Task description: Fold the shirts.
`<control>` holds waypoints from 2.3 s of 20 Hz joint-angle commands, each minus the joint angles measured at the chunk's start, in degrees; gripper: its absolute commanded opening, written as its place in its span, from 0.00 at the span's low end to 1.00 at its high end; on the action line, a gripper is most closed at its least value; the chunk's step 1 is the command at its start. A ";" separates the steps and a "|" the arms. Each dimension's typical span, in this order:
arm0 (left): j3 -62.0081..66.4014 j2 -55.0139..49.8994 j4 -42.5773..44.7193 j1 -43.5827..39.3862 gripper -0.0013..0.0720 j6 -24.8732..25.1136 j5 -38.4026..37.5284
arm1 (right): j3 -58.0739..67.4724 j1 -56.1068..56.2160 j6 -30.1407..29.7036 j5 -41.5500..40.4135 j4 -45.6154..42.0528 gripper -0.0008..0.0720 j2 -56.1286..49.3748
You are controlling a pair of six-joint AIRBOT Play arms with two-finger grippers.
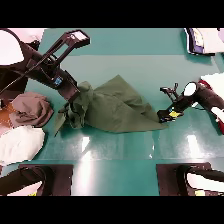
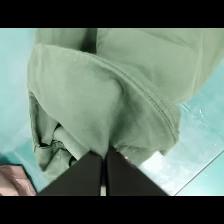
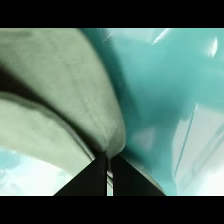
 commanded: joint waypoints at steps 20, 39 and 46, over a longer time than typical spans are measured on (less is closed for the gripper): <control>23.45 20.57 -0.66 0.04 0.06 -6.01 17.64 | 49.18 -0.26 14.73 -2.89 -19.89 0.03 40.52; -35.34 16.76 18.69 11.21 0.06 -24.70 46.18 | 41.53 -0.24 13.64 3.63 -21.99 0.03 -5.05; -29.73 1.44 13.25 19.28 0.06 -20.09 51.91 | 32.96 -0.26 13.66 -19.30 -12.20 0.04 -6.80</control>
